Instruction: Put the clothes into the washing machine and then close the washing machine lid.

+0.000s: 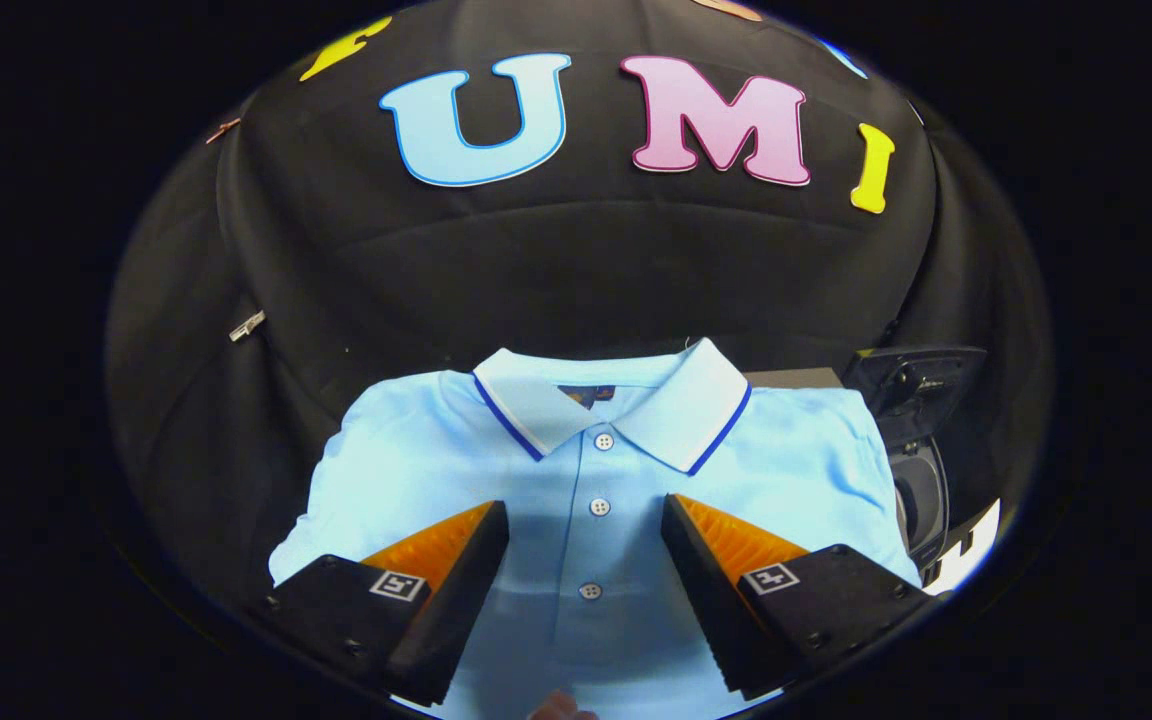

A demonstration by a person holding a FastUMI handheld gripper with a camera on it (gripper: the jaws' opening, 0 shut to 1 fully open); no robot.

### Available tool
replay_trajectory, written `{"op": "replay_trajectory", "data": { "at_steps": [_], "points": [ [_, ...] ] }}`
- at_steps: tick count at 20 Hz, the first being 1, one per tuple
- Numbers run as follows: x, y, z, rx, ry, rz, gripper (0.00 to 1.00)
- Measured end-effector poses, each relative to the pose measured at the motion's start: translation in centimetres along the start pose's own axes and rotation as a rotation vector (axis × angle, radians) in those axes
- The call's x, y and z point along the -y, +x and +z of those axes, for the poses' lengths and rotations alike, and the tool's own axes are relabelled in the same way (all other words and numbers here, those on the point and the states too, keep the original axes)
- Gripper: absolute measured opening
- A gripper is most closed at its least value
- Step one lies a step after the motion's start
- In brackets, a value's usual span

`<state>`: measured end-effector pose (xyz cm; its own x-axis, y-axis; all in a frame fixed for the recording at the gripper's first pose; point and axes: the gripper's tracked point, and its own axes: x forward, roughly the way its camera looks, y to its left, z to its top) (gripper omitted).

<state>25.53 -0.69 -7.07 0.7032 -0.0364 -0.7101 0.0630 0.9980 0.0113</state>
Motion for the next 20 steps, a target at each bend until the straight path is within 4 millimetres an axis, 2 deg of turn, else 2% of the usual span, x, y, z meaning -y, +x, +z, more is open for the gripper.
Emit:
{"op": "replay_trajectory", "data": {
  "at_steps": [4,7,9,10,11,12,13,14,15,18,20],
  "points": [
    [0.1,-0.3,0.0,-0.129,0.006,-0.037,0.99],
    [0.4,0.3,-0.1,-0.243,-0.042,-0.051,0.99],
    [0.5,0.0,0.1,-0.286,-0.011,-0.077,0.96],
    [0.6,0.2,0.2,-0.29,0.007,-0.094,0.88],
    [0.9,0.1,0.3,-0.299,0.021,-0.104,0.87],
    [0.7,0.0,0.3,-0.304,0.029,-0.114,0.77],
    [0.6,-0.2,0.4,-0.304,0.037,-0.121,0.72],
    [0.2,0.0,0.5,-0.299,0.038,-0.123,0.61],
    [0.0,-0.3,0.8,-0.292,0.039,-0.123,0.55],
    [0.1,-0.4,1.3,-0.242,0.034,-0.104,0.2],
    [0.2,-0.3,1.2,-0.216,0.03,-0.105,0.2]
  ]
}}
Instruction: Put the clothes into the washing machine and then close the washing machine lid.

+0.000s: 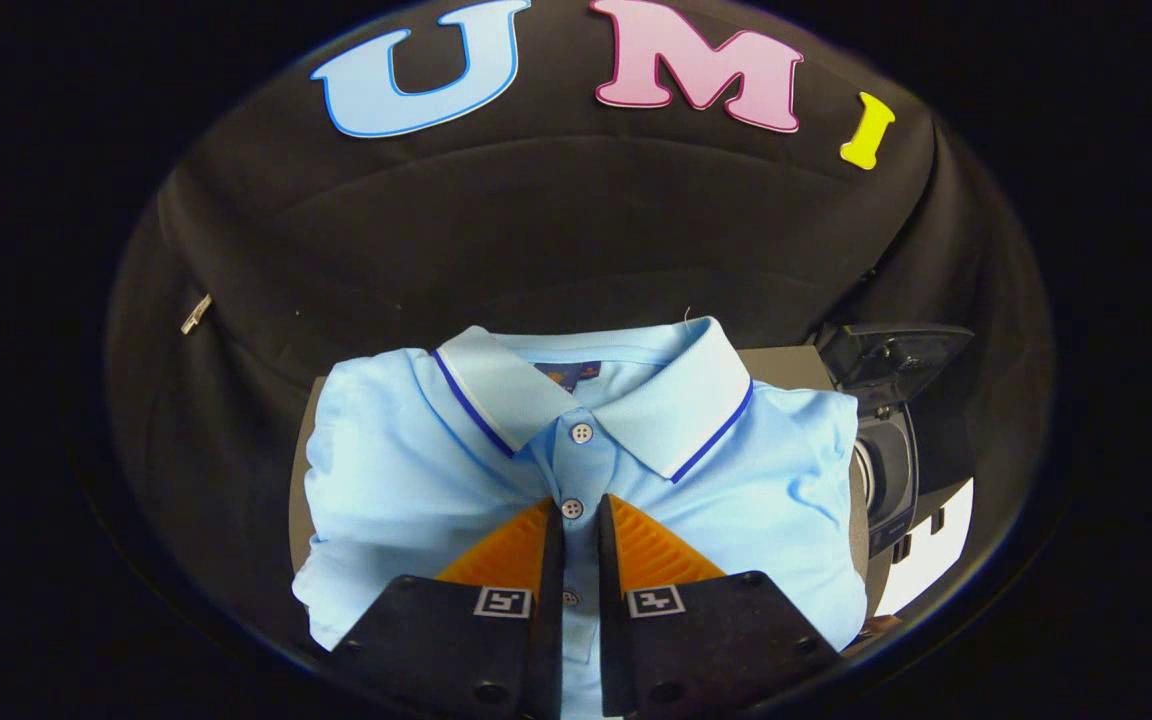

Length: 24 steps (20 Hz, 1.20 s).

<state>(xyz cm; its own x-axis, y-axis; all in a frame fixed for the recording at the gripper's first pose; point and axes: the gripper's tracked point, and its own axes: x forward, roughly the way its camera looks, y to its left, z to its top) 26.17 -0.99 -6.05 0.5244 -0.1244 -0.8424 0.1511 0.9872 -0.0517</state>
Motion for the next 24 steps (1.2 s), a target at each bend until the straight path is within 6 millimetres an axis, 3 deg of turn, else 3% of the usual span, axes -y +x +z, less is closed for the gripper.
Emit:
{"op": "replay_trajectory", "data": {
  "at_steps": [1,2,11,18,24],
  "points": [
    [-0.1,0.1,0.2,0.029,-0.015,-0.001,0.2],
    [-0.1,-0.2,-0.2,0.032,-0.03,0.002,0.05],
    [-0.5,-1.4,0.4,0.196,-0.023,0.048,0.05],
    [0.0,-6.5,0.7,0.395,-0.103,0.058,0.05],
    [2.1,-11.4,1.2,0.506,-0.053,0.168,0.05]
  ]
}}
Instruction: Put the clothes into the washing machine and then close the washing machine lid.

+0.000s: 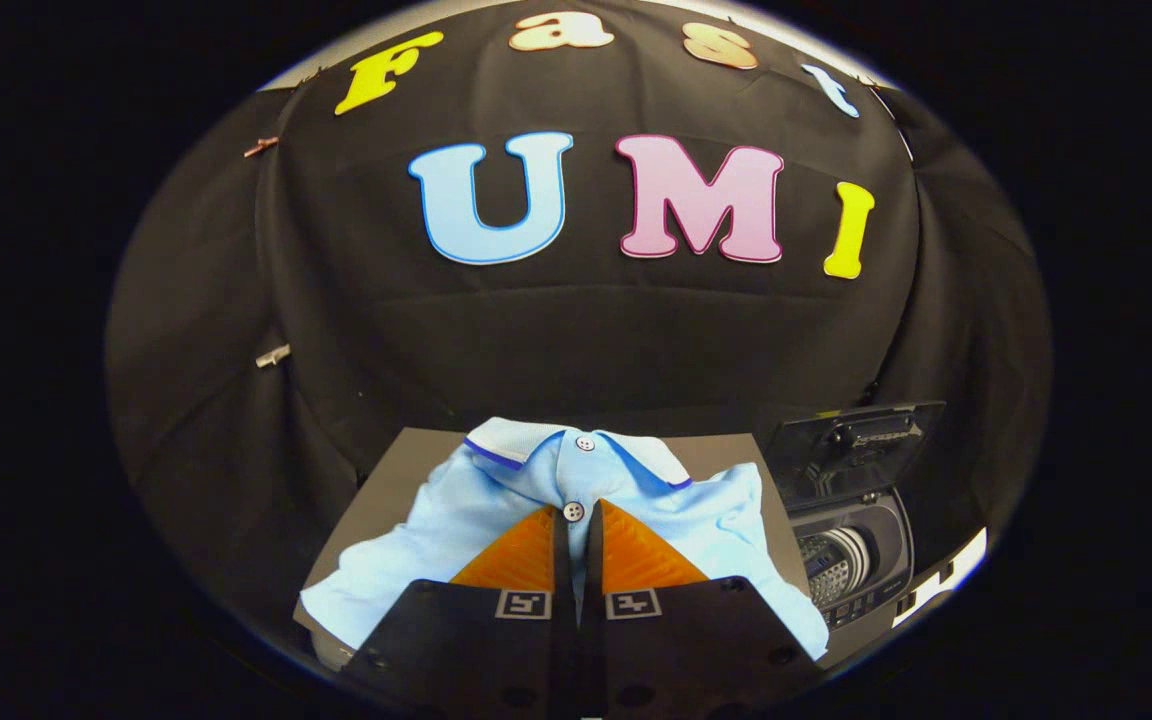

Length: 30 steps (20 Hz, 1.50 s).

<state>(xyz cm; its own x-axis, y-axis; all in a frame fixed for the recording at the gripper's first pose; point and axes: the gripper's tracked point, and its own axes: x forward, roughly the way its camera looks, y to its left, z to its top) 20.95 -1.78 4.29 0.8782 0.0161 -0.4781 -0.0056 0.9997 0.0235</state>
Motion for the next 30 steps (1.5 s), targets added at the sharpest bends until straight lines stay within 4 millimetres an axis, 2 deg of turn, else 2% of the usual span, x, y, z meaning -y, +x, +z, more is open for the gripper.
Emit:
{"op": "replay_trajectory", "data": {
  "at_steps": [4,7,13,17,22,27,30],
  "points": [
    [2.4,-2.6,1.0,0.018,0.027,0.06,0.05],
    [5.1,-4.2,1.8,0.036,0.006,0.086,0.05],
    [12.1,-5.8,2.2,0.053,-0.099,0.051,0.05],
    [16.5,-5.7,2.8,0.073,-0.166,0.0,0.05],
    [22.7,-4.9,2.2,0.055,-0.193,-0.083,0.05],
    [28.0,-3.4,2.4,0.076,-0.168,-0.13,0.05],
    [30.6,-1.8,1.5,0.059,-0.16,-0.154,0.05]
  ]
}}
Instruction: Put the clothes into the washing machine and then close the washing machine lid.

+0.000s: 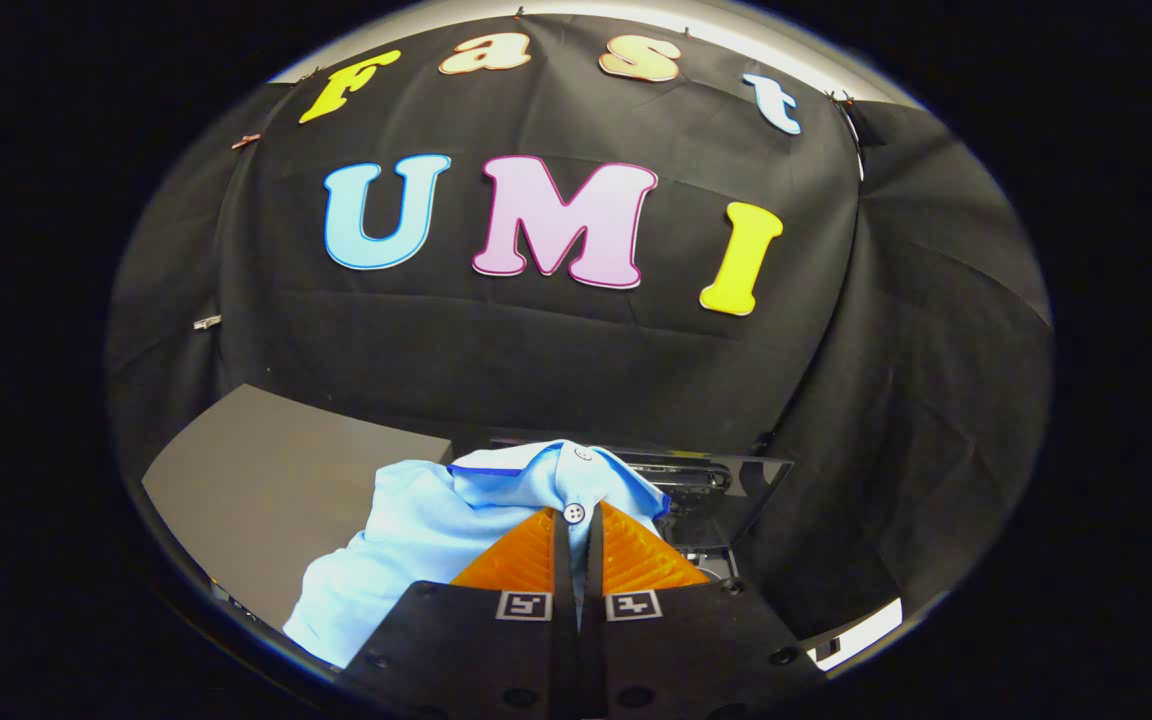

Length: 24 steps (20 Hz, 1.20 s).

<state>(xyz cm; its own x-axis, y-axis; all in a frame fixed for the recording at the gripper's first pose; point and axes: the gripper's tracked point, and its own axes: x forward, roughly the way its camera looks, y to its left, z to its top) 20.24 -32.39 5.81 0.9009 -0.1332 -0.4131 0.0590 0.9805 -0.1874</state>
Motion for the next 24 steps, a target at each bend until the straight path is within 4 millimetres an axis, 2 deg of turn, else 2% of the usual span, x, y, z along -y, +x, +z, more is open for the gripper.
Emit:
{"op": "replay_trajectory", "data": {
  "at_steps": [5,9,13,24],
  "points": [
    [2.5,3.0,-3.3,-0.066,-0.068,-0.029,0.05],
    [3.1,5.3,-6.5,-0.119,-0.083,-0.027,0.05],
    [4.2,6.8,-9.9,-0.176,-0.063,-0.032,0.05],
    [4.2,9.4,-18.4,-0.328,-0.052,-0.004,0.05]
  ]
}}
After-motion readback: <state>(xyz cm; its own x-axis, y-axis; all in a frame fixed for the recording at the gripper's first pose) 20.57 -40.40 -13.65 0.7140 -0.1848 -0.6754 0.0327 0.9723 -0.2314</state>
